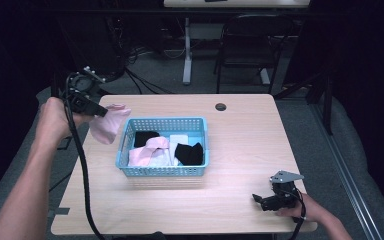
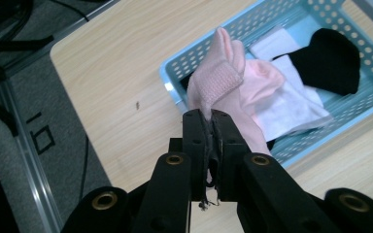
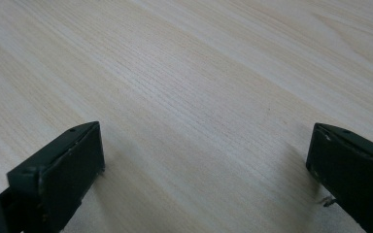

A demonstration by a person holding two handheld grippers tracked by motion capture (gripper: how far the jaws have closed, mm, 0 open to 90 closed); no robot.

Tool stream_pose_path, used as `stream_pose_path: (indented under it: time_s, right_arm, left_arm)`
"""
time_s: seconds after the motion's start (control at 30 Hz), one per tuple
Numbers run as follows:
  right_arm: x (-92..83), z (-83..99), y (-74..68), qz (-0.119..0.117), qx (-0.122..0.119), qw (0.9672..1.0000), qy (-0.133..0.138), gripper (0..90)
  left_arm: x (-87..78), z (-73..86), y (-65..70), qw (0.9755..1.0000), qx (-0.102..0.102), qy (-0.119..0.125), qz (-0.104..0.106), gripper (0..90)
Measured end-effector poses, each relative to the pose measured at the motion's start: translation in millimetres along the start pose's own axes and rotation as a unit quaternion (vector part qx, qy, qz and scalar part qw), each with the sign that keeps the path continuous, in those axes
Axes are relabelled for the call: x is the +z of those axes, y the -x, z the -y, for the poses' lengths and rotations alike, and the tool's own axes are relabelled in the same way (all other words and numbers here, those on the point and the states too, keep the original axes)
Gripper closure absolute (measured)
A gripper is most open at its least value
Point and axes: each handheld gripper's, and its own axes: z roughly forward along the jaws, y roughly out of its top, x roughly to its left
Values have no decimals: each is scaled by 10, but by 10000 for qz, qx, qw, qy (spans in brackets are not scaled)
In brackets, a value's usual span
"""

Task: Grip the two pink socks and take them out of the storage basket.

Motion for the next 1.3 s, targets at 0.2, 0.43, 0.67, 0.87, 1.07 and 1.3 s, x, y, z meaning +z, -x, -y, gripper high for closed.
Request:
stream_pose_path:
  time_s: [0.2,0.43,0.67,0.87,1.07,1.3]
  right_arm:
    - [-2,-3,4,-2,-15,10000,-20,0]
    - [1,-7,14,-52,-50,10000,-35,0]
    - [0,-8,12,-61,-41,10000,-33,0]
    - [-4,4,-9,14,34,10000,13,0]
    - [-5,5,-9,24,44,10000,12,0]
    - [-4,4,-8,20,43,10000,7,0]
  left_arm:
    - [-64,138,-152,9998,-172,-9,-85,857]
    - [14,319,-292,9992,-380,-84,-114,857]
    - [171,542,-456,9974,-691,-194,-99,857]
    - [302,622,-548,9955,-909,-250,-90,857]
    - [465,676,-602,9936,-1035,-412,-175,857]
    - [687,805,-656,9902,-1282,-504,-238,857]
